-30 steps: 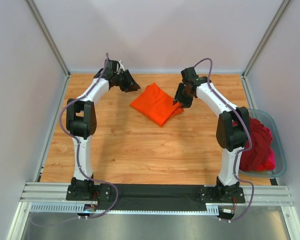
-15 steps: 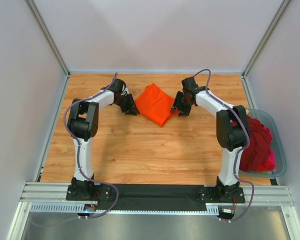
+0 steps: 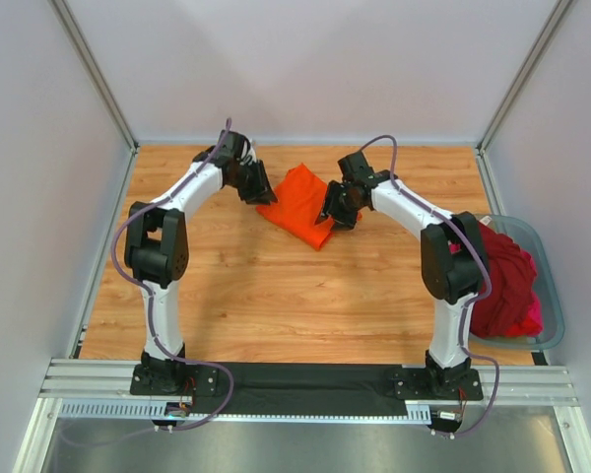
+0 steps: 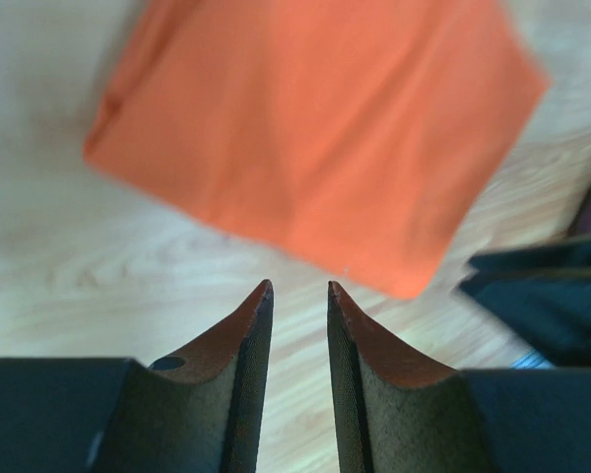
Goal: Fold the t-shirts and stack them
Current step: Fold the tshirt
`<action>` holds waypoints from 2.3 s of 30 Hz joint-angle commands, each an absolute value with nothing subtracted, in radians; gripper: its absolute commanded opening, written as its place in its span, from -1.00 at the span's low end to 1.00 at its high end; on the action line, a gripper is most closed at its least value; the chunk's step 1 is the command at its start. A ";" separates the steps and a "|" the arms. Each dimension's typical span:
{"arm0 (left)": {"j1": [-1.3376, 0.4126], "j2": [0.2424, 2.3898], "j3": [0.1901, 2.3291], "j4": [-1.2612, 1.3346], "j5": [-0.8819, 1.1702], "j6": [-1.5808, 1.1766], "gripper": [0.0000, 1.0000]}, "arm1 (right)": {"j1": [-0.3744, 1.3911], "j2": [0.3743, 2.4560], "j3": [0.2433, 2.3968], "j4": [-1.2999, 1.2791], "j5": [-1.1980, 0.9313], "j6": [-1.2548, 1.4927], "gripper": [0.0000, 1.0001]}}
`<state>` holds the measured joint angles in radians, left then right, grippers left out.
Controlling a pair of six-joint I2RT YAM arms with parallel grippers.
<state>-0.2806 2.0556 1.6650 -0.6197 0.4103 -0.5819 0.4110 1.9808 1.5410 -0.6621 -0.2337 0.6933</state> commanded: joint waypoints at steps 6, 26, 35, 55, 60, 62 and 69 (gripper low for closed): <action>-0.192 2.227 1.956 -0.700 0.419 -0.470 -0.21 | 0.482 2.034 1.580 -0.724 -0.144 0.792 0.02; -0.183 2.376 1.982 -0.690 0.549 -0.334 -0.08 | 0.460 2.072 1.491 -0.686 -0.182 0.637 -0.70; -0.198 2.189 1.685 -0.706 0.497 -0.526 -0.90 | 0.437 1.916 1.290 -0.655 -0.225 0.485 -0.99; -0.213 2.261 1.948 -0.560 0.681 -0.643 -0.39 | 0.342 2.028 1.681 -0.710 -0.282 0.495 -0.45; -0.209 2.359 1.956 -0.353 0.753 -0.742 -0.39 | 0.318 2.151 1.778 -0.678 -0.321 0.483 -0.46; -0.209 2.382 1.953 -0.263 0.758 -0.773 -0.39 | 0.310 2.167 1.789 -0.673 -0.307 0.479 -0.46; -0.169 2.476 1.986 -0.106 0.723 -0.937 -0.39 | 0.275 2.206 1.802 -0.689 -0.281 0.448 -0.51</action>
